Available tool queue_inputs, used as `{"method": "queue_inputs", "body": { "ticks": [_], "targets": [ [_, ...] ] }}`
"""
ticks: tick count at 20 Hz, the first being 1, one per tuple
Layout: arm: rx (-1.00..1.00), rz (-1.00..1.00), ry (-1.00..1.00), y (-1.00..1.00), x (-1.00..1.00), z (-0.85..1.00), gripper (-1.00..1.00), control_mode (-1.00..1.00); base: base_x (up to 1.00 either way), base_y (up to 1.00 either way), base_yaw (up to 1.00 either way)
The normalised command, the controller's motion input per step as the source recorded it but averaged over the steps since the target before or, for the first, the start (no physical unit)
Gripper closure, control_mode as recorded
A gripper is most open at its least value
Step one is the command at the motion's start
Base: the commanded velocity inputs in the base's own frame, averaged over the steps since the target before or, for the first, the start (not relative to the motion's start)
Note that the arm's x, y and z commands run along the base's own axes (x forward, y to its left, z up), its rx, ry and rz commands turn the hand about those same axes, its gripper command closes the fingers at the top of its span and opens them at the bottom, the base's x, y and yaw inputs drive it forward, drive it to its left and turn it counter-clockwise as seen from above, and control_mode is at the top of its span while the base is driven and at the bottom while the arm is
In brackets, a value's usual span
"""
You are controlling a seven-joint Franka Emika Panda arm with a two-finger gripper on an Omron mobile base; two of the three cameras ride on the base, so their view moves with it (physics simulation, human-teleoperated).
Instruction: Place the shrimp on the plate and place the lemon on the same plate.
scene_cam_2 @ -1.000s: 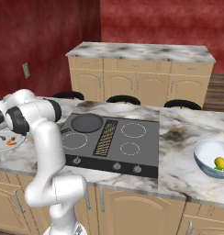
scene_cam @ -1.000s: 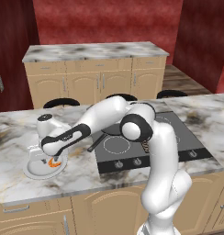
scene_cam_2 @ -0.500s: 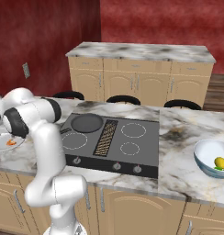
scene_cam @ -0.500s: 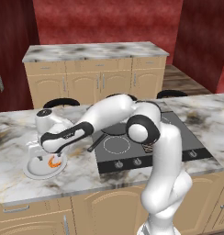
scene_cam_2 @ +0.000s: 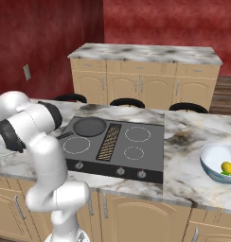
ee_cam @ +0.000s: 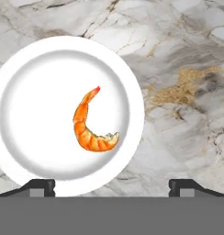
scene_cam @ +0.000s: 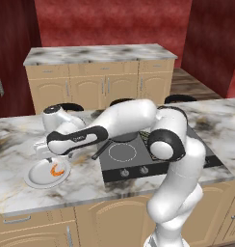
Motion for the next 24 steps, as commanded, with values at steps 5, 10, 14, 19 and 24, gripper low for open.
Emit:
{"method": "queue_inputs", "body": {
  "ticks": [5,10,14,19,24],
  "targets": [
    [0.00,-0.04,0.01,-0.69,-0.30,0.28,-1.00,-1.00,0.00,0.00,0.00],
    [0.01,-0.07,0.00,-0.80,-0.35,0.21,-1.00,-1.00,0.00,0.00,0.00],
    [0.00,-0.02,0.00,-0.73,-0.25,0.19,-1.00,-1.00,0.00,0.00,0.00],
    [0.00,0.00,0.00,-0.75,-0.25,0.30,-1.00,-1.00,0.00,0.00,0.00],
    [0.01,0.00,0.00,-0.77,-0.25,0.27,-1.00,-1.00,0.00,0.00,0.00]
  ]
}}
